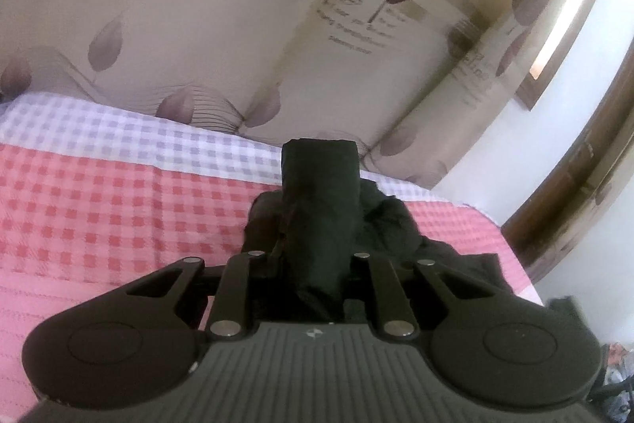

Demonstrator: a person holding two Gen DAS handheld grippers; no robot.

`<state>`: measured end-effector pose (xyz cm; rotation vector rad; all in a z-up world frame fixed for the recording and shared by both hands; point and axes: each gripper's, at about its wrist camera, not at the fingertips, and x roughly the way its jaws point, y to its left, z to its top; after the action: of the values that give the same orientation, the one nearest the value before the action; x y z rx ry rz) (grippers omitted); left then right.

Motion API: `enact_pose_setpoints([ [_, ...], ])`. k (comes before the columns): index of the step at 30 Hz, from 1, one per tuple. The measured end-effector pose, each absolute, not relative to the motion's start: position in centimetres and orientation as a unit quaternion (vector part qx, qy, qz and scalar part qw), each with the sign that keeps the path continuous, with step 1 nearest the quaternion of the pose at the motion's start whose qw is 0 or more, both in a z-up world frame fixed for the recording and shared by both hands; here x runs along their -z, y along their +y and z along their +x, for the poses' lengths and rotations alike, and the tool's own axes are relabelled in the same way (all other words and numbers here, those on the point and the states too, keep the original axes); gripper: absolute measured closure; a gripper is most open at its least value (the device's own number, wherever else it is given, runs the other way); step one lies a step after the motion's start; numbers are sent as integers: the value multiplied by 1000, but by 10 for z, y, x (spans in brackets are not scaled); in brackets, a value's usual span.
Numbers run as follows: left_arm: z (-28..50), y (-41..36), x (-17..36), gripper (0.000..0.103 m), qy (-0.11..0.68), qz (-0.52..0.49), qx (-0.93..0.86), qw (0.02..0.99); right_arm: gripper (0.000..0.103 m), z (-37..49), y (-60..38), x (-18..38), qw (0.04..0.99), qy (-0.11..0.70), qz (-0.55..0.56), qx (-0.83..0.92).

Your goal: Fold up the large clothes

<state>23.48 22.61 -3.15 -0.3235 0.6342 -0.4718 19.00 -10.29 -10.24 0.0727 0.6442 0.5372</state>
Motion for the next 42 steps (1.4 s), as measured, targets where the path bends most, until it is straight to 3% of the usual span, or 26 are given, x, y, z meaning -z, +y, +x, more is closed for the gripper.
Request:
enact_pose_setpoints([
  [8, 219, 155, 0, 84, 333, -138, 241, 901, 99, 214, -132, 127, 879, 346, 163, -285],
  [20, 209, 19, -22, 84, 361, -175, 233, 886, 99, 204, -158, 145, 850, 339, 271, -296],
  [30, 217, -70, 16, 85, 367, -297, 228, 852, 99, 199, -182, 161, 814, 324, 368, -311],
  [38, 227, -87, 60, 85, 354, -408, 231, 809, 99, 188, -208, 172, 776, 326, 428, -328],
  [42, 228, -91, 75, 78, 342, -453, 257, 782, 99, 174, -231, 169, 767, 337, 432, -333],
])
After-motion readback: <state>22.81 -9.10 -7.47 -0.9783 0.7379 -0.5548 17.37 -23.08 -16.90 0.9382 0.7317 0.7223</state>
